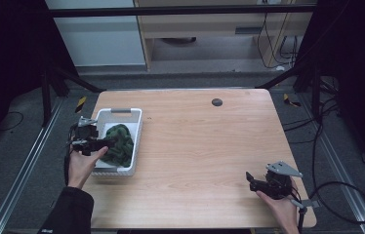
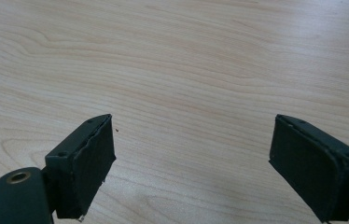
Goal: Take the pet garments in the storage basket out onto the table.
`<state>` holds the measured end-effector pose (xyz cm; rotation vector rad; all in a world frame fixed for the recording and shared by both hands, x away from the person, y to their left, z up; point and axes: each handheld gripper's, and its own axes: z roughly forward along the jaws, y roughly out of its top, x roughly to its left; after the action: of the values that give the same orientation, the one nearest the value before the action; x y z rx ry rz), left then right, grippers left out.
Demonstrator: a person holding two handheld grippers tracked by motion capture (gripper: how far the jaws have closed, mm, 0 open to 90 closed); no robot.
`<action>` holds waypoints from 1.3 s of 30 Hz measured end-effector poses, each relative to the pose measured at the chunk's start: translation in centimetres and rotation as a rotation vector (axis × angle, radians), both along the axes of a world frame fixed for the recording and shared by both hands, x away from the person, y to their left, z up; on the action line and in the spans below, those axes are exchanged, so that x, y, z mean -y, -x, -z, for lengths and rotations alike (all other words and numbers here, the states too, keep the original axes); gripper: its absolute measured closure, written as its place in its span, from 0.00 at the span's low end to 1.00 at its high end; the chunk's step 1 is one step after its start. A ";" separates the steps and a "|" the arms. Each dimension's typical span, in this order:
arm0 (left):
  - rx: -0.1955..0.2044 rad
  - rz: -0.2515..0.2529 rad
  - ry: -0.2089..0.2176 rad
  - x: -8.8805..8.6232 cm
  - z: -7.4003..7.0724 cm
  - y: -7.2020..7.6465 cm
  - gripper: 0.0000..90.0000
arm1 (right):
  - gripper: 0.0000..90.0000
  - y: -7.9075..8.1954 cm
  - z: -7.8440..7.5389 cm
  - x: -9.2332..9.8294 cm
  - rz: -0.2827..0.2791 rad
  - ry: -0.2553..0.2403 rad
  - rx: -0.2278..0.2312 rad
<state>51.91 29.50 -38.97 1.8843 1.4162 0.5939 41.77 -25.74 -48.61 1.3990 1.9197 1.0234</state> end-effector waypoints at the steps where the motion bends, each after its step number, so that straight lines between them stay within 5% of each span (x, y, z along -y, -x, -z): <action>1: -0.008 0.000 -0.003 0.0 0.0 -0.2 0.18 | 0.15 0.0 0.0 0.0 0.000 0.001 -0.002; 39: -0.169 0.021 -0.085 1.5 2.5 -3.8 0.21 | 0.14 -0.2 0.2 -0.2 -0.013 0.018 -0.029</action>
<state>55.75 28.01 -41.43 2.0555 1.4959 0.5011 41.95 -25.58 -48.84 1.4004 1.9573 0.9946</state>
